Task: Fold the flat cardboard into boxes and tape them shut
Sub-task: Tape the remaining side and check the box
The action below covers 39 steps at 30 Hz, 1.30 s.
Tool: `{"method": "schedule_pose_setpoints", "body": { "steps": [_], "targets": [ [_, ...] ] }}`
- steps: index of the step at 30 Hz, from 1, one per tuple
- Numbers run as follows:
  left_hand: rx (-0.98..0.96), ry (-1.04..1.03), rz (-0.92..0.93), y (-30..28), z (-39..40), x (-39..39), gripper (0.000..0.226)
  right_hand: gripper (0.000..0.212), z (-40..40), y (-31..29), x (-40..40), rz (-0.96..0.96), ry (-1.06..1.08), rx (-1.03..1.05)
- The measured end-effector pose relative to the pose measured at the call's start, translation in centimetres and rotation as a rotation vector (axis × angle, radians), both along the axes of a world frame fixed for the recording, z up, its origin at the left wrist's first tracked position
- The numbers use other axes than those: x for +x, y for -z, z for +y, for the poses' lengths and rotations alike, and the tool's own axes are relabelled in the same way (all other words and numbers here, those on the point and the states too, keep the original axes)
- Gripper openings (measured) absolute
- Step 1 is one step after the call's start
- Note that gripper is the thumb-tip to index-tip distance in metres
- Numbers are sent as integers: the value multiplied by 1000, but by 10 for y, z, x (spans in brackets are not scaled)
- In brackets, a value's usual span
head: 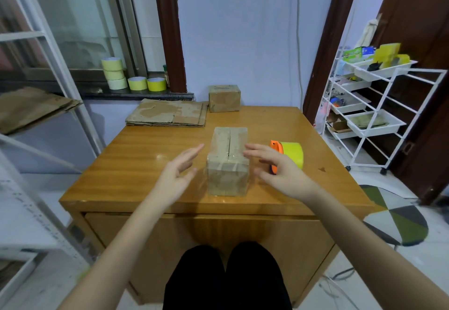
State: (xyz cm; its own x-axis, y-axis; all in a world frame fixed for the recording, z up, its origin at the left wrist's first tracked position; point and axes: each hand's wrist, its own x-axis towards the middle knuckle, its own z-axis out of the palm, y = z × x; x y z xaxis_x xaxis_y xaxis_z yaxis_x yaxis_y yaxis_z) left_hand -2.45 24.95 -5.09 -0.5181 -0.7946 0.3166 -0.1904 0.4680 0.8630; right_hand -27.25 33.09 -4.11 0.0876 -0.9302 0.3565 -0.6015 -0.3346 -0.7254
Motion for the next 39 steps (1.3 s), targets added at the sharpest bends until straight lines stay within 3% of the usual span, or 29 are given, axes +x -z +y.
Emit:
{"method": "schedule_pose_setpoints", "body": {
  "steps": [3,8,13,22,29,34,39],
  "targets": [
    [-185,43,-117,5,-10,-5,54,47,-11,3,-3,149,-9,-21],
    [-262,-4,-95,5,-18,-12,45,41,-17,9,-5,171,61,-150],
    [-213,-49,18,3,-13,-21,40,31,-23,9,2,179,143,-221],
    [-194,58,-84,-5,-20,-12,34,25,-27,4,-2,158,108,-178],
    [-266,14,-60,3,-20,-14,38,32,-28,11,-4,233,64,-276],
    [-263,68,-179,3,-23,-5,50,47,-25,11,-13,379,-21,-245],
    [-190,3,-135,-12,-13,-15,20,39,-26,-6,-1,154,79,-93]
  ]
}}
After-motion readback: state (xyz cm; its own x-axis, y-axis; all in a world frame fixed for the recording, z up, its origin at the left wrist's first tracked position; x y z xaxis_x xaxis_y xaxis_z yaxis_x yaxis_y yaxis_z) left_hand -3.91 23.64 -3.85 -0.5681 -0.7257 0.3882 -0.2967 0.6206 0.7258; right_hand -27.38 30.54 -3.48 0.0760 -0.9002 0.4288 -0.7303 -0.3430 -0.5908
